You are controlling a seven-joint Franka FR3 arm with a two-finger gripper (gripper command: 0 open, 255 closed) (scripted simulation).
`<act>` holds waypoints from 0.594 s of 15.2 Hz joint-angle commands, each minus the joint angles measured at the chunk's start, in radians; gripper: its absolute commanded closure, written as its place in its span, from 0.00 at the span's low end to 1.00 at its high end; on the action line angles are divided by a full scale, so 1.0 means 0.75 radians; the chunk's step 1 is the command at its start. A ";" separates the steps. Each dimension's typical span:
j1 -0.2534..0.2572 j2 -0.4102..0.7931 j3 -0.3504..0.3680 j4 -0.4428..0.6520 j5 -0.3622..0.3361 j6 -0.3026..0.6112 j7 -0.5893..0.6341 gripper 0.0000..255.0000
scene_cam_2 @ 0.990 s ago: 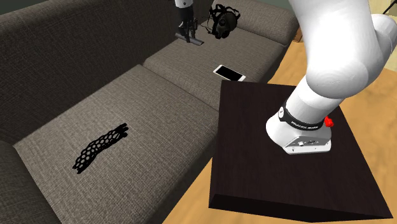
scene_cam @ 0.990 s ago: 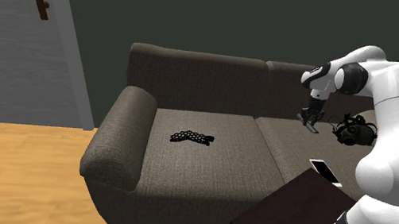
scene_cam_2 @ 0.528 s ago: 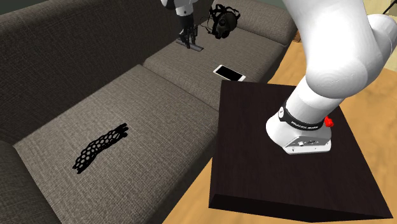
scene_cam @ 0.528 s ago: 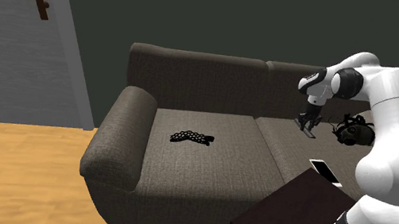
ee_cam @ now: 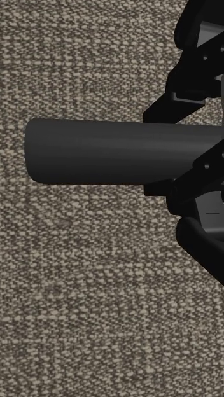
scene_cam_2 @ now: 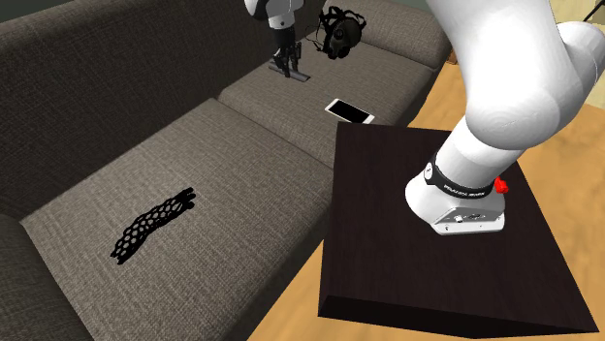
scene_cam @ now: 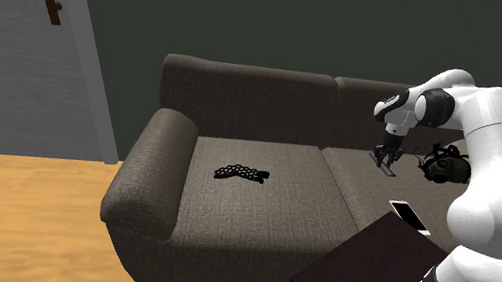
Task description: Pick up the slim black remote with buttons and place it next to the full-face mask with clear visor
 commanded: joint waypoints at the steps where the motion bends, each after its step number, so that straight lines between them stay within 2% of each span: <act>1: 0.000 0.000 0.000 0.000 0.000 0.000 0.000 1.00; 2: 0.000 0.000 0.000 0.000 0.000 0.000 0.000 1.00; 3: 0.000 0.000 0.000 0.000 0.000 0.000 0.000 0.00; 8: 0.000 0.000 0.000 0.000 0.000 0.000 0.000 0.00; 9: 0.001 -0.018 -0.003 0.015 -0.004 -0.032 0.003 0.00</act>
